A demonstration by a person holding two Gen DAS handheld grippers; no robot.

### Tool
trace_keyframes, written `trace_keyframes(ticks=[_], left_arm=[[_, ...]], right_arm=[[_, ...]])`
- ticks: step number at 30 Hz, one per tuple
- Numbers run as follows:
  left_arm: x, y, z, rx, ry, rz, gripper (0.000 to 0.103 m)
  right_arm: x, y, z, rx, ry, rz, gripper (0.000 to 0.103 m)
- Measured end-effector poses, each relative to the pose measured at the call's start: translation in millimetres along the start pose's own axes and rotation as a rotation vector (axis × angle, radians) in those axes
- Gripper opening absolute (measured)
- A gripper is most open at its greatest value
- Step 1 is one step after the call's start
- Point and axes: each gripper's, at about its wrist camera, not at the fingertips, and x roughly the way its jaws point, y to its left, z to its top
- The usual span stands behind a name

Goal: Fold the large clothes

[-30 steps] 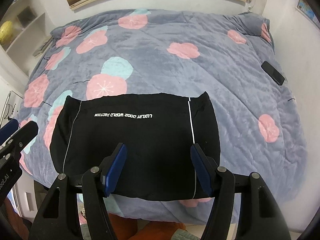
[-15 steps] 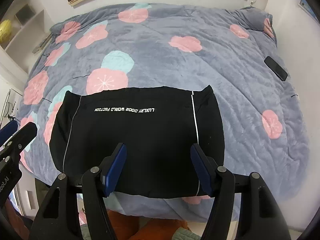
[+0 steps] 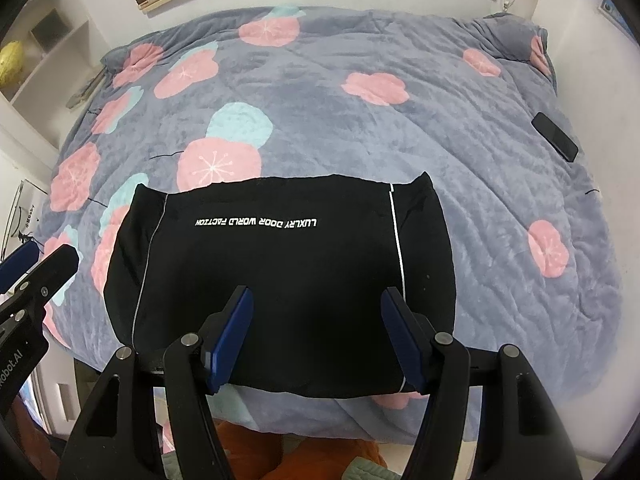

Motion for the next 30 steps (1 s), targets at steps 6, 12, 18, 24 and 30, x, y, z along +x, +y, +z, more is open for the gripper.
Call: trace_keyframes(ticks=[6,12,18,24,30], left_arm=[[0.9,-0.5,1.1,0.007,0.006,-0.001,0.066],[3.6,0.8,1.1,0.013,0.015,0.000,0.066],[5.5,3.6,1.9,0.013,0.016,-0.001,0.066],[6.5,11.6,2.3,-0.002,0.012,-0.003,0.066],[11.4,16.5,2.3,-0.006,0.021,-0.002,0.066]], right_arm=[[1.6,0.7,1.3,0.003,0.014,0.001,0.068],[2.8,4.3,0.7,0.004,0.018,0.001,0.068],[4.2,6.5,0.2,0.004,0.021,0.007,0.068],[9.1,10.1,-1.5,0.001,0.031,0.007,0.068],[13.1,12.8,-0.9,-0.006,0.043,0.013,0.068]])
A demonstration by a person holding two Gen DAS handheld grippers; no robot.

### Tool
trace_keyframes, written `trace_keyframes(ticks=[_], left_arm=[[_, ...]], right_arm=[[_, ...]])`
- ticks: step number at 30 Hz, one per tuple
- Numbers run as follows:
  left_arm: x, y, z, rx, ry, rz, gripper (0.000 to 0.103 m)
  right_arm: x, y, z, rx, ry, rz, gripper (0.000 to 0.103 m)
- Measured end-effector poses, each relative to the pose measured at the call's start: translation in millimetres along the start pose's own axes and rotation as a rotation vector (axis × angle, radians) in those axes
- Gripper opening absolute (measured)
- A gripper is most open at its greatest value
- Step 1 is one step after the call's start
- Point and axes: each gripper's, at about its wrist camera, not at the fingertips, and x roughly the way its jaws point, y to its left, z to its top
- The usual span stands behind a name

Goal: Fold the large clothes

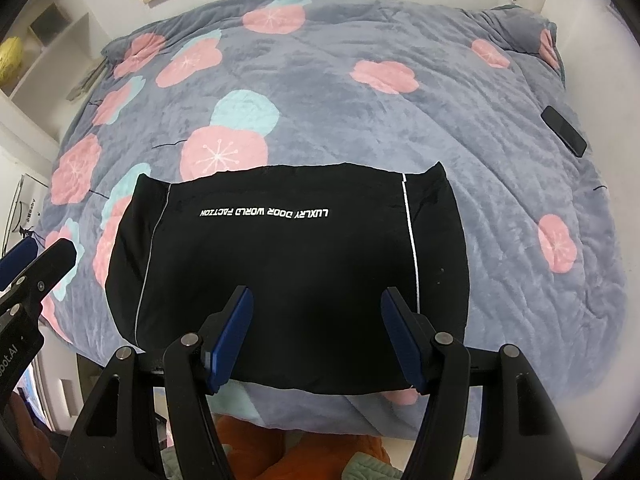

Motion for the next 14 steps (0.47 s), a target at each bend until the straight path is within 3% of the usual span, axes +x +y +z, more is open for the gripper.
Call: trace_keyframes(ticks=[6,13,14], left_arm=[[2.2,3.8,2.7,-0.004,-0.005,0.014,0.066],[4.2,11.4,9.6,0.001,-0.067,0.132,0.066],[5.8,14.0,12.2,-0.005,-0.061,0.119,0.066]], right_arm=[[1.8,3.5,5.3,-0.010,-0.002,0.002,0.068],[5.8,6.6,9.4,-0.009,-0.001,0.004,0.068],[7.1,7.2,10.5,-0.006,0.001,0.004,0.068]])
